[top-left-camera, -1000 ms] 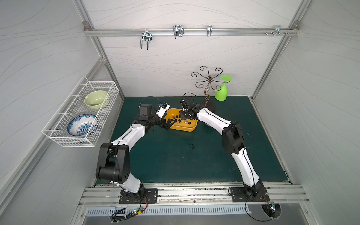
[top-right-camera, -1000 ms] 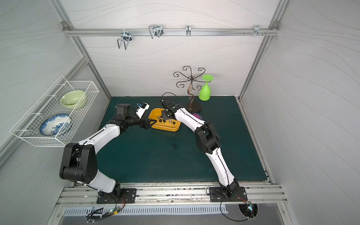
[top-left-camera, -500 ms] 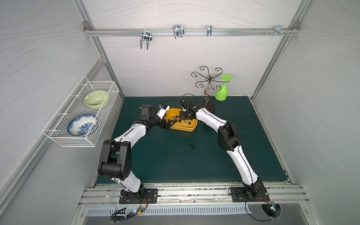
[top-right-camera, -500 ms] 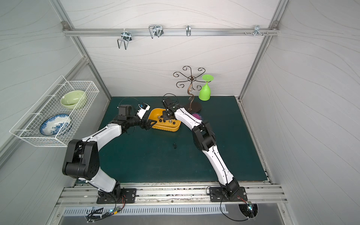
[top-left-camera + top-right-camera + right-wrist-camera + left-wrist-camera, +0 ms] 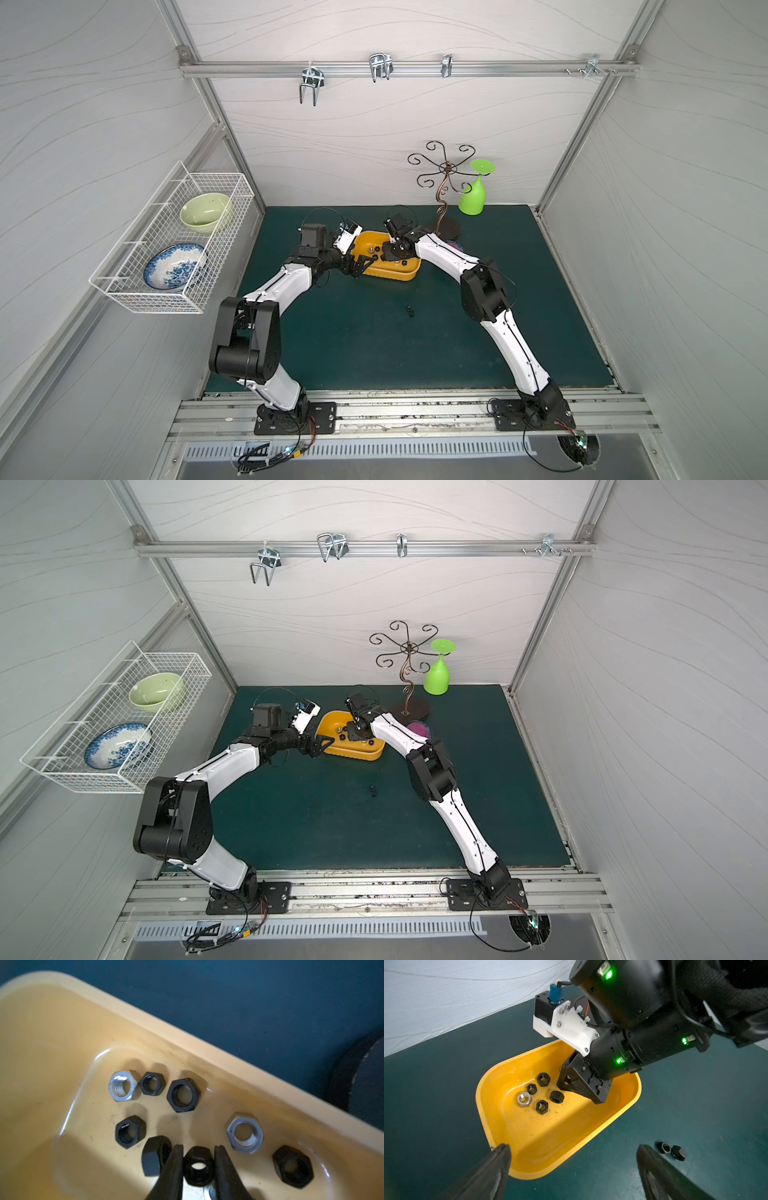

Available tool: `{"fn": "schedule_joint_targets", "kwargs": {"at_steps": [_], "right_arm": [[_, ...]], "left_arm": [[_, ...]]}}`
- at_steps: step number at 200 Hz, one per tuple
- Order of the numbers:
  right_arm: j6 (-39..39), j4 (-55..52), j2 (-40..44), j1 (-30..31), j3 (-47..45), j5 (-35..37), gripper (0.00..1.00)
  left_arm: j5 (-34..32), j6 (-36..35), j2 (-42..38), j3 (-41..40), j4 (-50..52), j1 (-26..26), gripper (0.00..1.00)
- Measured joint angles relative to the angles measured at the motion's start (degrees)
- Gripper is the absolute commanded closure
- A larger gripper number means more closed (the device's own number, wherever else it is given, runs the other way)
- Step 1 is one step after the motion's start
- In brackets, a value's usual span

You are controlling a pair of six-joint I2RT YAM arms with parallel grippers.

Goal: Put the nuts on the desktop into the storage box
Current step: Place the nut in the storage box.

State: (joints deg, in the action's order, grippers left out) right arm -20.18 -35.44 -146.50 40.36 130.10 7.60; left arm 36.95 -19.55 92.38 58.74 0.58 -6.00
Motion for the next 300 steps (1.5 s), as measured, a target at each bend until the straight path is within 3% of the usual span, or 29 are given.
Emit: {"fn": "schedule_joint_targets", "kwargs": {"at_steps": [31, 74, 127, 210, 251, 273, 300], "right_arm": [[0.1, -0.1, -0.3, 0.0, 0.0, 0.0, 0.59], [0.2, -0.9, -0.2, 0.0, 0.6, -0.4, 0.56], [0.2, -1.1, 4.2, 0.0, -1.4, -0.6, 0.45], [0.7, -0.8, 25.2, 1.4, -14.5, -0.8, 0.32], [2.3, 0.2, 39.4, 4.2, -30.3, -0.5, 0.16], [3.1, 0.7, 47.9, 5.5, -39.3, -0.6, 0.02], [3.6, 0.5, 57.6, 5.9, -48.1, -0.6, 0.01]], "left_arm": [[-0.1, -0.1, 0.0, 0.0, 0.0, 0.0, 0.01], [-0.3, -0.2, 0.0, 0.0, 0.2, 0.0, 0.01], [-0.7, -2.8, -0.1, 0.2, 3.2, 0.3, 0.01], [2.7, -8.0, -8.4, 1.4, 11.8, 2.8, 0.01], [5.6, -12.3, -11.2, 6.1, 24.2, 2.8, 0.01], [8.2, -16.9, -11.3, 10.1, 31.9, 2.8, 0.02], [11.0, -20.7, -11.3, 10.3, 36.4, 2.8, 0.01]]}}
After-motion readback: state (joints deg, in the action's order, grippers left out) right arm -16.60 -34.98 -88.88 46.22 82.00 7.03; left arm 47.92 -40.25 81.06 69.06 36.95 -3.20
